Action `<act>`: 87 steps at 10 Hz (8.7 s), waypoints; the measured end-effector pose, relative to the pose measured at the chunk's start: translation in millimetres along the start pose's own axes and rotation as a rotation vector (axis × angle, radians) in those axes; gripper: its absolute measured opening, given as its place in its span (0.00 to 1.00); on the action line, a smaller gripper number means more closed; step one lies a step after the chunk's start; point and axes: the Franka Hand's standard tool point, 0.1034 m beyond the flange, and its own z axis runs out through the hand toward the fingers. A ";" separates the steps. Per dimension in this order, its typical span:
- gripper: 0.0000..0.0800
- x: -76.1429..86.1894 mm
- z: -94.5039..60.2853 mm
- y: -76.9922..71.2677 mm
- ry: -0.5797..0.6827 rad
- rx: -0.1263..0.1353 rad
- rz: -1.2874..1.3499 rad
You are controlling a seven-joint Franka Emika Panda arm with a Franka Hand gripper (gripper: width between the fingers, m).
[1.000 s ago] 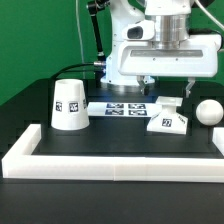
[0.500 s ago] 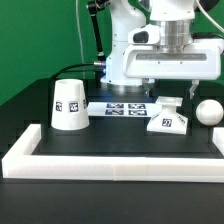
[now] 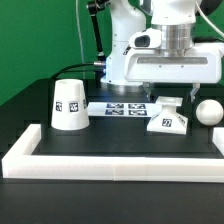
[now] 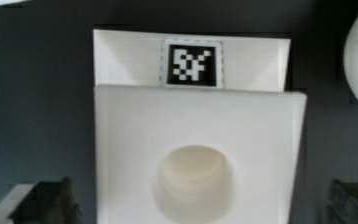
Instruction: Assemble lamp
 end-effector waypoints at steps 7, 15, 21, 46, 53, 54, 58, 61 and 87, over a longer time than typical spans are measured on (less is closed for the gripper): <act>0.67 -2.4 10.0 0.0 -0.008 -0.001 -0.018; 0.67 23.9 7.5 -3.0 0.019 0.009 -0.133; 0.67 76.9 3.5 -18.8 0.077 0.027 -0.239; 0.67 181.2 -4.0 -64.7 0.215 0.066 -0.206; 0.87 158.1 -12.8 -63.7 0.214 0.060 -0.233; 0.87 144.8 -14.2 -58.3 0.203 0.056 -0.230; 0.87 87.9 -23.2 -44.5 0.159 0.052 -0.167; 0.87 64.6 -15.7 -45.3 0.132 0.059 -0.110; 0.87 -27.3 13.1 -75.0 -0.197 0.014 0.118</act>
Offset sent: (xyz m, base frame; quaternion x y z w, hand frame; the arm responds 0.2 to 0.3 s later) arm 0.0010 -0.0057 -0.0046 -0.0142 0.0003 -0.0268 0.9995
